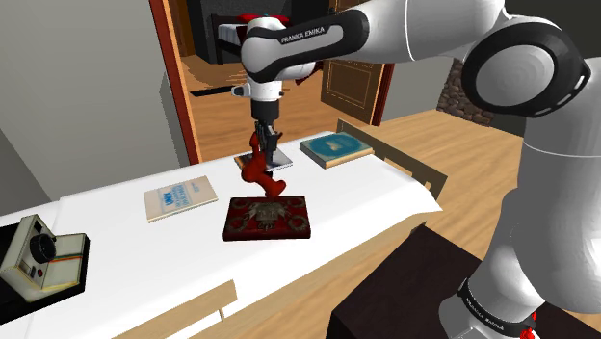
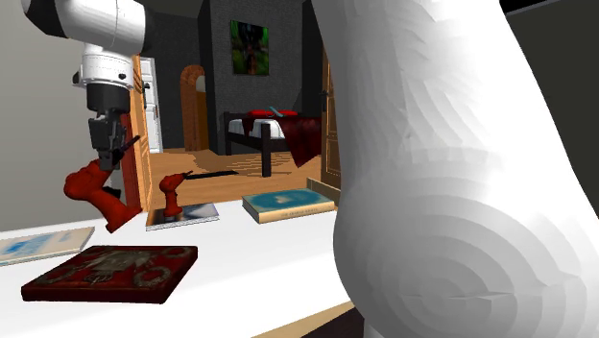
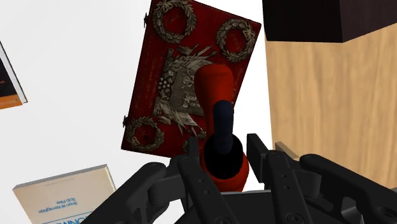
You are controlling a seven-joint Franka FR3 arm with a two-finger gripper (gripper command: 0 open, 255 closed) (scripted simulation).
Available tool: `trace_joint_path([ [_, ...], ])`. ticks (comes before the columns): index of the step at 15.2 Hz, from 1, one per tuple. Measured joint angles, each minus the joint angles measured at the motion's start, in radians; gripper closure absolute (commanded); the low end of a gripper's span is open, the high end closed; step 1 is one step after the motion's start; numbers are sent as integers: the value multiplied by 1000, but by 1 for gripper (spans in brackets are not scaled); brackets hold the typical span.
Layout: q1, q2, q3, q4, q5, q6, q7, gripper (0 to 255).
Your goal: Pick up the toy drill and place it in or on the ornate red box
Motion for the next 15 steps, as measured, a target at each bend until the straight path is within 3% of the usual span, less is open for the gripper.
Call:
trace_joint_path([
  [15, 2, 48, 7, -127, 20, 179, -29, 255],
])
